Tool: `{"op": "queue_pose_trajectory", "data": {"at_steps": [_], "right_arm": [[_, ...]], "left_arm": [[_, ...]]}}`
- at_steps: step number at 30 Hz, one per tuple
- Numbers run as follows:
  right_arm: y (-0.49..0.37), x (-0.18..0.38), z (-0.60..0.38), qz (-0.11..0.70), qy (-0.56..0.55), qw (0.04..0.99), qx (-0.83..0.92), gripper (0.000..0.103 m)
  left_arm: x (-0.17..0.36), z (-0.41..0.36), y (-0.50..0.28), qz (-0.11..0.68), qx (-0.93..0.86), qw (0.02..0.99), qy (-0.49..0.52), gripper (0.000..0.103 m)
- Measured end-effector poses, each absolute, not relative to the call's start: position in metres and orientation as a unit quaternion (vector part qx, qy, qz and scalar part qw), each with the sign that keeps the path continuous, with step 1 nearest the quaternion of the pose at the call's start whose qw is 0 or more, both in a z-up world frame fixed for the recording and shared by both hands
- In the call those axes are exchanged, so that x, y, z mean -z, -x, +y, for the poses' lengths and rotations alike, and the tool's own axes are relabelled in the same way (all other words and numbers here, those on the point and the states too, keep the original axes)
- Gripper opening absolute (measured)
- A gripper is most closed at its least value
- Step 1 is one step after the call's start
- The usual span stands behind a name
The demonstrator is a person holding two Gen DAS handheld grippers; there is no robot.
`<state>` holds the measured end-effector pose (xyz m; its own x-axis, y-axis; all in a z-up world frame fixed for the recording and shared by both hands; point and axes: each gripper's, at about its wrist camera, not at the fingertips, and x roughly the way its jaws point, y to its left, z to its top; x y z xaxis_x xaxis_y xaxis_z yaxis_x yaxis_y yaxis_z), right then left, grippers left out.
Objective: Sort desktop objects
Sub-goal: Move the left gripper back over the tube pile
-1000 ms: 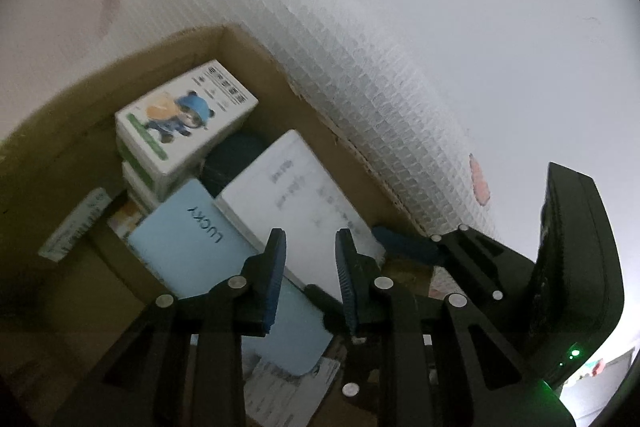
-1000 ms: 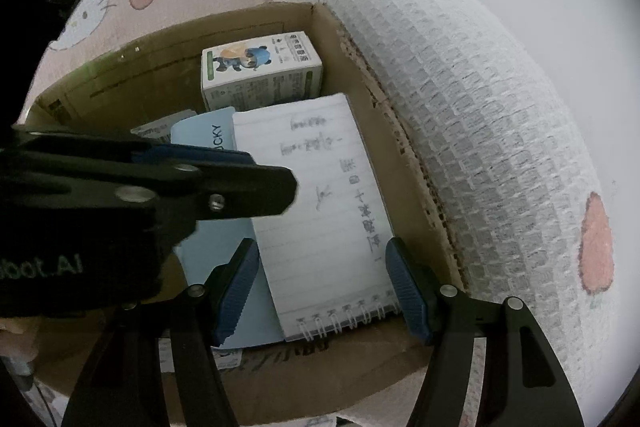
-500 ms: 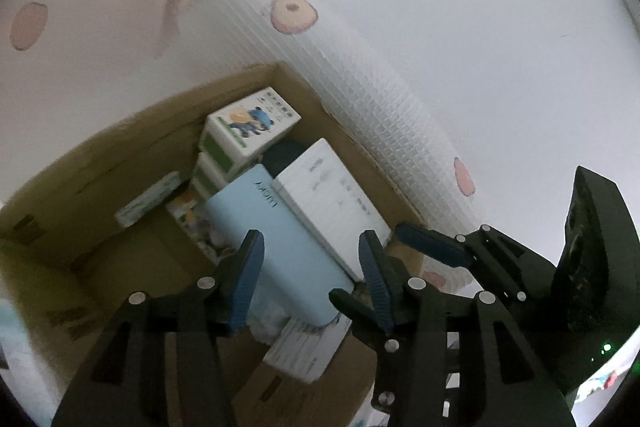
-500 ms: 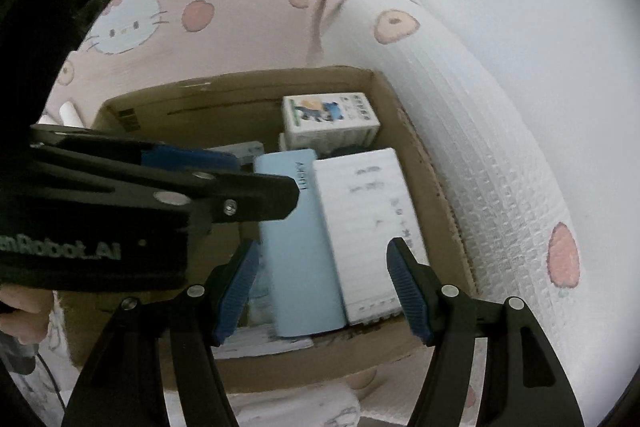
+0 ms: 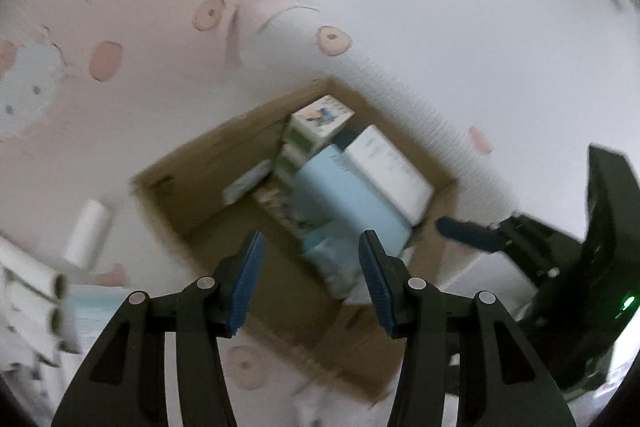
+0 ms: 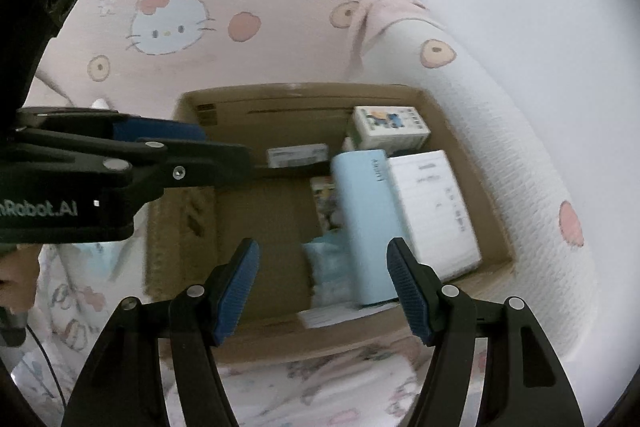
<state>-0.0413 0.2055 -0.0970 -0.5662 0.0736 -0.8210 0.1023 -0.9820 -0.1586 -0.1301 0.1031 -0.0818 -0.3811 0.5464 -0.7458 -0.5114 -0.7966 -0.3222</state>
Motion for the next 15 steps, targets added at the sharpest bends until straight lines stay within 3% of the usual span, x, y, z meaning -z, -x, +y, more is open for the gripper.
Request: {"op": "queue_pose_trajectory", "data": {"at_steps": [6, 13, 15], "right_arm": [[0.023, 0.090, 0.180, 0.098, -0.441, -0.001, 0.892, 0.065], [-0.002, 0.089, 0.134, 0.137, -0.408, 0.044, 0.902, 0.065], [-0.006, 0.091, 0.126, 0.138, -0.402, 0.048, 0.904, 0.065]], "left_arm": [[0.074, 0.082, 0.101, 0.011, -0.855, 0.300, 0.423, 0.054], [0.087, 0.011, 0.081, -0.129, -0.869, 0.274, 0.391, 0.054], [0.095, -0.007, 0.077, -0.134, -0.880, 0.243, 0.386, 0.054]]}}
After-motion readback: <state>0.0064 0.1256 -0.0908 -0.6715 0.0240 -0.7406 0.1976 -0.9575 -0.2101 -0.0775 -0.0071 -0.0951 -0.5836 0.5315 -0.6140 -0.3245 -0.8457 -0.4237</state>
